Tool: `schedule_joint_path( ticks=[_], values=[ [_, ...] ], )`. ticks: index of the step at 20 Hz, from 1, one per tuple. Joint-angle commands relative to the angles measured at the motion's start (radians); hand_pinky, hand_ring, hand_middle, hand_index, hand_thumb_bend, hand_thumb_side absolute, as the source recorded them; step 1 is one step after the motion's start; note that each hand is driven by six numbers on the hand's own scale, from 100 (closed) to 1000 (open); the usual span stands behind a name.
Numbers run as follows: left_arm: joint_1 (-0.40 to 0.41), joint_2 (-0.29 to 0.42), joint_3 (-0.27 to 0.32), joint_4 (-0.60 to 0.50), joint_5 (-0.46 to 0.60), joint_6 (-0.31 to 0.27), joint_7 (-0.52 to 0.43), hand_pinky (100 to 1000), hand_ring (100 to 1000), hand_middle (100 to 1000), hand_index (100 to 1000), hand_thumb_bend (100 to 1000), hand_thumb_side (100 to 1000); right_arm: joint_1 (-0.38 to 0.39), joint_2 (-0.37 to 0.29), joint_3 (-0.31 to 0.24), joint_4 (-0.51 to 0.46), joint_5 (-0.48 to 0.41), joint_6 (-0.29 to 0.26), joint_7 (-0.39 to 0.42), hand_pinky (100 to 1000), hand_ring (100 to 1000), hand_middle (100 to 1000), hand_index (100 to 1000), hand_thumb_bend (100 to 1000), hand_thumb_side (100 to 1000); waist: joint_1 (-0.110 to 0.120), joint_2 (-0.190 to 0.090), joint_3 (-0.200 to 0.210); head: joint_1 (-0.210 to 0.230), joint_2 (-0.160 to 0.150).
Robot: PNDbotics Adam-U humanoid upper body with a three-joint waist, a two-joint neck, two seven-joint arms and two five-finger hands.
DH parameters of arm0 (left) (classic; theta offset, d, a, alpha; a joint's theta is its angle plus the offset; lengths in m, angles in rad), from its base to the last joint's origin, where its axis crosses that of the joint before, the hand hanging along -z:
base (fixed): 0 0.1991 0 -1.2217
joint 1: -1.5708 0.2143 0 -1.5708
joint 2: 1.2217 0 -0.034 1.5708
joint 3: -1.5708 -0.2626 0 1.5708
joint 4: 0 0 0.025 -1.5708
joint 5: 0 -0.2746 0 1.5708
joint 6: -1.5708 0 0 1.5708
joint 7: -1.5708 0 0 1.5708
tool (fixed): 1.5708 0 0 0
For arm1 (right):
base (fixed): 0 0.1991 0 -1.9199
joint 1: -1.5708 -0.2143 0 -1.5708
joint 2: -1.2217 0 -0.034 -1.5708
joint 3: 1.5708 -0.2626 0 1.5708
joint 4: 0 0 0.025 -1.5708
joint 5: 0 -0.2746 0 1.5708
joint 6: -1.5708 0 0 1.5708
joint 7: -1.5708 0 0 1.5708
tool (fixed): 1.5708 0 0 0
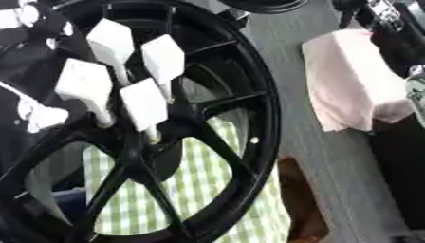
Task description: Pull the pin out of the wheel hub.
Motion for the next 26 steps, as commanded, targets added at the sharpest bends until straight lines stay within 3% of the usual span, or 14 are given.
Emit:
schedule_joint_path(
  ticks=[1,15,26],
  values=[
    [-0.021,0.031,0.023,-0.020,0.002,0.004,-0.008,593,170,100,269,249,100,-0.004,-0.023,-0.015,-0.015,-0.003,-0.004,-0.001,947,941,387,634,100,716,-0.002,-0.030,0.000,0.004,-0.006],
    [-0.032,0.074,0.092,-0.090,0.080,0.041,-0.044,593,154,100,256,251,100,-0.001,-0.031,-0.017,-0.015,-0.007,-0.006,-0.008,946,941,389,635,100,708,0.002,-0.046,0.008,-0.003,0.003],
    [-0.002,0.143,0.188,-0.094,0.158,0.044,-0.020,596,145,100,253,219,100,0.014,-0.041,-0.022,-0.015,-0.016,-0.011,-0.021,945,940,391,635,100,698,0.003,-0.082,0.022,-0.015,0.019]
  ],
)
